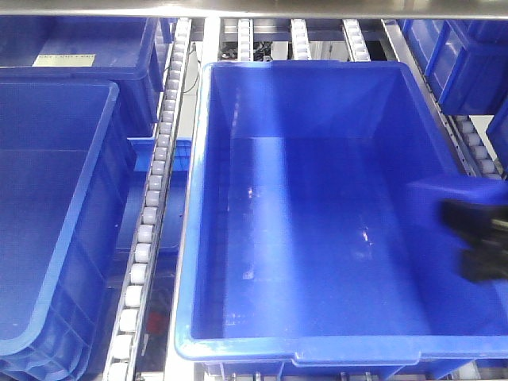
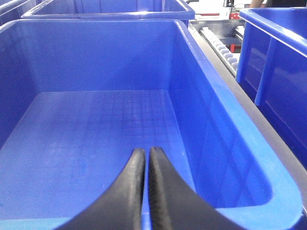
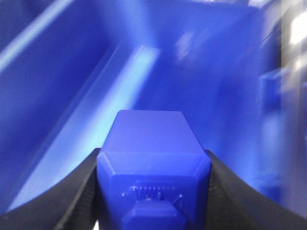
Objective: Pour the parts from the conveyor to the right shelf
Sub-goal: 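Move the right gripper over the bin and lower the block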
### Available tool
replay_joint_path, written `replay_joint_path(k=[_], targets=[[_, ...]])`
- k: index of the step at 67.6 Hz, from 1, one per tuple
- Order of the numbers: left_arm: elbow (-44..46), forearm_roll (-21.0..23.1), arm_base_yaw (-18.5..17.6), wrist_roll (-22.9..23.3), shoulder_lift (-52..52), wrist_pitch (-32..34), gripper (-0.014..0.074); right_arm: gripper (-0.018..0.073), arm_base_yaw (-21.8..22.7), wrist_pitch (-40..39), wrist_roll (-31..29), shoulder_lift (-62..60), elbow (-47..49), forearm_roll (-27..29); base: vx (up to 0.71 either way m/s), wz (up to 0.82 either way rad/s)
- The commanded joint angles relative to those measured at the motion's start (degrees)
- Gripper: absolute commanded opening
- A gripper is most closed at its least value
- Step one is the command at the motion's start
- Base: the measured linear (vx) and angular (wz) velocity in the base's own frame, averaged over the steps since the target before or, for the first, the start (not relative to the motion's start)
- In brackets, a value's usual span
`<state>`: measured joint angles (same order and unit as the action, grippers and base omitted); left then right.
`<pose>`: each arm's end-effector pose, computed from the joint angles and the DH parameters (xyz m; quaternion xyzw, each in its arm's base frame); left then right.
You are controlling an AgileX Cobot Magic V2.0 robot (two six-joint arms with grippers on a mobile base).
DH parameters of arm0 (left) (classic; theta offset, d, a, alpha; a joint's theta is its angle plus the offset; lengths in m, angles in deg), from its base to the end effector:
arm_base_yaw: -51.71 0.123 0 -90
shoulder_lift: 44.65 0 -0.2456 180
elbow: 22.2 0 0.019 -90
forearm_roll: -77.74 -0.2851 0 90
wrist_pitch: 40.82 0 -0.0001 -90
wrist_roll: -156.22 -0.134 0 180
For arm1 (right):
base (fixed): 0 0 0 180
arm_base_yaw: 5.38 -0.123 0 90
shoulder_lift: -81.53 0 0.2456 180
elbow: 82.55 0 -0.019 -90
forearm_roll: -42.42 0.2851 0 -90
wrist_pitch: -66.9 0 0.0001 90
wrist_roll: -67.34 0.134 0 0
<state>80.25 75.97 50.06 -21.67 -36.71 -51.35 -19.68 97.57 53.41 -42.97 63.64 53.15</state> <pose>0.1727 -0.0042 0.1841 0.0064 0.7432 -0.0097 0.6690 0.2505 0.0770 0.2820 -0.1658 0.8473 0.0831 0.4977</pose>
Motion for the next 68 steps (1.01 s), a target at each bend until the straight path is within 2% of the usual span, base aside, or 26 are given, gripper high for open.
replay_joint_path(k=[1, 11, 26, 45, 58, 68], targets=[[1.08, 0.05, -0.28, 0.42, -0.36, 4.12, -0.0006, 0.0008, -1.5, -6.17, -0.78, 6.37, 3.34, 0.06, 0.0, 0.0], [1.08, 0.05, -0.28, 0.42, -0.36, 4.12, -0.0006, 0.001, -1.63, -7.32, -0.73, 17.61, 8.14, 0.35, 0.0, 0.0], [1.08, 0.05, -0.28, 0.42, -0.36, 4.12, -0.0006, 0.0016, -1.63, -4.47, 0.8, 34.99, 18.05, 1.04, 0.0, 0.0], [1.08, 0.05, -0.28, 0.42, -0.36, 4.12, -0.0006, 0.0057, -1.63, 8.13, 1.71, 52.43, 34.11, 0.65, 0.0, 0.0], [1.08, 0.05, -0.28, 0.42, -0.36, 4.12, -0.0006, 0.0163, -1.63, 15.34, 4.05, 59.73, 43.19, -1.7, 0.0, 0.0], [1.08, 0.05, -0.28, 0.42, -0.36, 4.12, -0.0006, 0.0305, -1.63, 17.65, 5.23, 62.54, 47.23, -2.57, 0.0, 0.0]])
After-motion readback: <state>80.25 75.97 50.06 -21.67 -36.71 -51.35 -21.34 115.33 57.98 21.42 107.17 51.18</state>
